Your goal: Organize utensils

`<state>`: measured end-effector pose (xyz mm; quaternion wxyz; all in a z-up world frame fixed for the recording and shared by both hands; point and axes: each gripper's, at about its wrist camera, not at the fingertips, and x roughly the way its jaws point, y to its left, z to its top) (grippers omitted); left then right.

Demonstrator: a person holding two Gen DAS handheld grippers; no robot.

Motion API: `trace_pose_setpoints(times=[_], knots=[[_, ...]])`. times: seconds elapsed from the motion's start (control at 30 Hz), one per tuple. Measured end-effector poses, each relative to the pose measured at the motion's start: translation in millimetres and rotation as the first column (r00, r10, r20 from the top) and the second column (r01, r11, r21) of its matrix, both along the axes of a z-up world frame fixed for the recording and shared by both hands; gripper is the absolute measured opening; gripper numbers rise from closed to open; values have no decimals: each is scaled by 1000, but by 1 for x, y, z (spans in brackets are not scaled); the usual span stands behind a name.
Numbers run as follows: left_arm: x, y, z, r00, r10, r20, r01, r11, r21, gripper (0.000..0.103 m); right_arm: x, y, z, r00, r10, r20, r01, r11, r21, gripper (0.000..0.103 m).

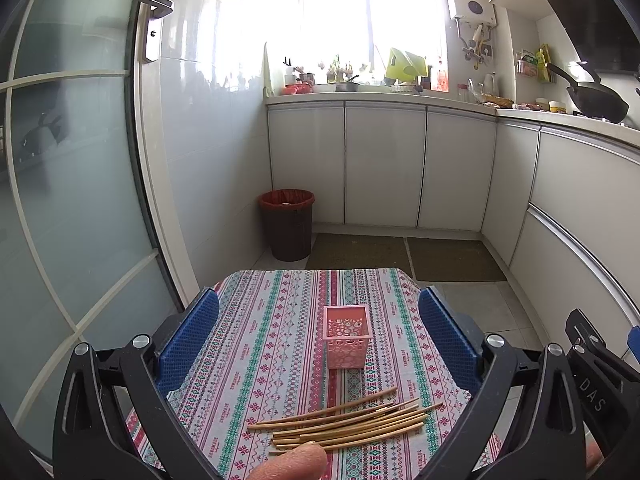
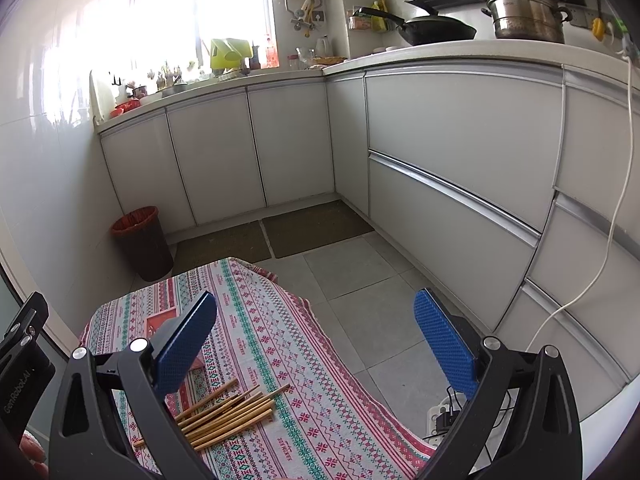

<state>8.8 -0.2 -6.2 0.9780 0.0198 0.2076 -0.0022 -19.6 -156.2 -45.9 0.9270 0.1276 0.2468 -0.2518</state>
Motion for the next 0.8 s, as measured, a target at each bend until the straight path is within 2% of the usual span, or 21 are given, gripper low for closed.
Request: trace_pose_setpoints(times=[0.8], knots=[[2,-1,-3,1000,4,-18,-4,1000,9,96,0,-1,-2,1000,4,-7,-4,1000,5,96]])
